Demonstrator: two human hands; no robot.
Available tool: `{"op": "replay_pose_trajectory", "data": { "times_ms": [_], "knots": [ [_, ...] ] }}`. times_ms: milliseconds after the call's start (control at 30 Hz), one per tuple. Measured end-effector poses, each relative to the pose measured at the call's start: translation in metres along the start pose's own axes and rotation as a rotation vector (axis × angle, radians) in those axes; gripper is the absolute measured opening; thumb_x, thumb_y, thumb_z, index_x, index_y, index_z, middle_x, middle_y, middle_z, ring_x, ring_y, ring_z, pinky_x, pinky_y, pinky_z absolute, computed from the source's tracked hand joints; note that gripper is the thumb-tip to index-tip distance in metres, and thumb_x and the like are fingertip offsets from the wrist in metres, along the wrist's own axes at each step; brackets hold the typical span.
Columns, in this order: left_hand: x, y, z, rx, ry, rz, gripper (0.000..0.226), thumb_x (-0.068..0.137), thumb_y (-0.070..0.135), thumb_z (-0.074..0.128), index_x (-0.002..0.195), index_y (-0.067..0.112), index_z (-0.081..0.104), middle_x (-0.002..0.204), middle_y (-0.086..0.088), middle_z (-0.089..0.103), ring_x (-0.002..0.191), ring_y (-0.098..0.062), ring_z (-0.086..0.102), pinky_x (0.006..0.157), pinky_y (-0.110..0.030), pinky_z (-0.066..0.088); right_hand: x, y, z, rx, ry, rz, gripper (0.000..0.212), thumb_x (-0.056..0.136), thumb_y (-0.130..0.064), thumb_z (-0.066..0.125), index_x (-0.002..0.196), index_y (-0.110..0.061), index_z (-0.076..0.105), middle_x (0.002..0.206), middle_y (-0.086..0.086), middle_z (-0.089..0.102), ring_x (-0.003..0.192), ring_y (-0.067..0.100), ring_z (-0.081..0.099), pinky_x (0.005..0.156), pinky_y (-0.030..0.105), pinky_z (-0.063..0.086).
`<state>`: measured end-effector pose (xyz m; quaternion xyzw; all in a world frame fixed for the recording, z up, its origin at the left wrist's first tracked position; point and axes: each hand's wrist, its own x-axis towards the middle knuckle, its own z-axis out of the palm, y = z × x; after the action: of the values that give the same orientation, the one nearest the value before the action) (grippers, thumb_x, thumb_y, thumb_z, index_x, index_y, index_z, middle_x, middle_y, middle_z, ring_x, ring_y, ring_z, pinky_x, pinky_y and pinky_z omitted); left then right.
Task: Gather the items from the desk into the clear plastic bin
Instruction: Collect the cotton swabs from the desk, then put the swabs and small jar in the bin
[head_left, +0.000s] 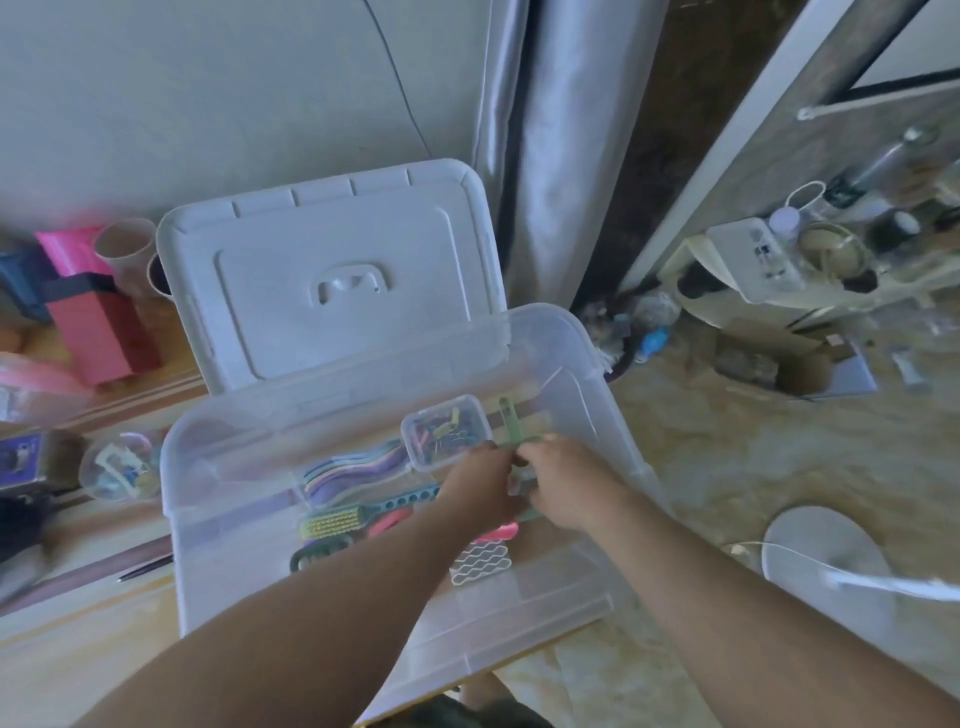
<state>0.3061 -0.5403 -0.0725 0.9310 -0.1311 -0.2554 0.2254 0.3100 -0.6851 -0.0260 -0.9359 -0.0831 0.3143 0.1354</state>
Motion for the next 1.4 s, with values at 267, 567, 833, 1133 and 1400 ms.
{"op": "replay_pose_trajectory", "data": {
  "times_ms": [267, 567, 833, 1133, 1400],
  "knots": [
    [-0.026, -0.027, -0.033, -0.104, -0.009, 0.008, 0.053, 0.088, 0.025, 0.066, 0.140, 0.033, 0.059, 0.138, 0.000, 0.054, 0.125, -0.023, 0.054, 0.103, -0.036, 0.046, 0.000, -0.009, -0.005, 0.070, -0.036, 0.025, 0.055, 0.093, -0.027, 0.070, 0.147, -0.031, 0.056, 0.141, 0.002, 0.053, 0.117, 0.027, 0.063, 0.097, 0.039, 0.055],
    [-0.180, -0.137, -0.181, -0.120, 0.778, -0.033, 0.028, 0.086, 0.014, 0.075, 0.111, 0.025, 0.074, 0.117, 0.005, 0.062, 0.105, -0.010, 0.059, 0.087, -0.025, 0.047, 0.027, -0.143, -0.038, 0.145, 0.306, -0.392, 0.034, 0.090, -0.024, 0.072, 0.124, -0.022, 0.069, 0.118, 0.000, 0.061, 0.110, 0.024, 0.058, 0.097, 0.041, 0.050],
    [-0.267, -0.320, -0.137, -0.100, 0.554, -0.661, 0.044, 0.082, 0.021, 0.074, 0.124, 0.032, 0.067, 0.131, 0.002, 0.054, 0.120, -0.028, 0.054, 0.097, -0.041, 0.046, 0.038, -0.365, 0.005, 0.102, 0.341, -0.811, 0.030, 0.086, -0.025, 0.069, 0.114, -0.017, 0.074, 0.108, 0.004, 0.066, 0.106, 0.030, 0.057, 0.083, 0.040, 0.053],
    [-0.242, -0.402, -0.137, -0.068, 0.277, -0.487, 0.093, 0.084, 0.012, 0.065, 0.153, 0.046, 0.014, 0.157, -0.003, 0.020, 0.134, -0.031, 0.041, 0.095, -0.043, 0.052, 0.085, -0.432, 0.153, -0.338, -0.284, -0.188, 0.047, 0.095, -0.005, 0.058, 0.139, -0.018, 0.050, 0.143, 0.006, 0.038, 0.126, 0.035, 0.043, 0.092, 0.047, 0.052],
    [-0.198, -0.423, -0.149, 0.049, 0.105, -0.310, 0.116, 0.081, 0.011, 0.070, 0.156, 0.046, -0.011, 0.164, -0.002, -0.007, 0.146, -0.033, 0.032, 0.097, -0.040, 0.053, 0.099, -0.432, 0.177, -0.430, -0.206, -0.164, 0.016, 0.098, -0.012, 0.063, 0.114, -0.013, 0.065, 0.111, 0.004, 0.048, 0.110, 0.030, 0.051, 0.074, 0.042, 0.045]
  ]
}}
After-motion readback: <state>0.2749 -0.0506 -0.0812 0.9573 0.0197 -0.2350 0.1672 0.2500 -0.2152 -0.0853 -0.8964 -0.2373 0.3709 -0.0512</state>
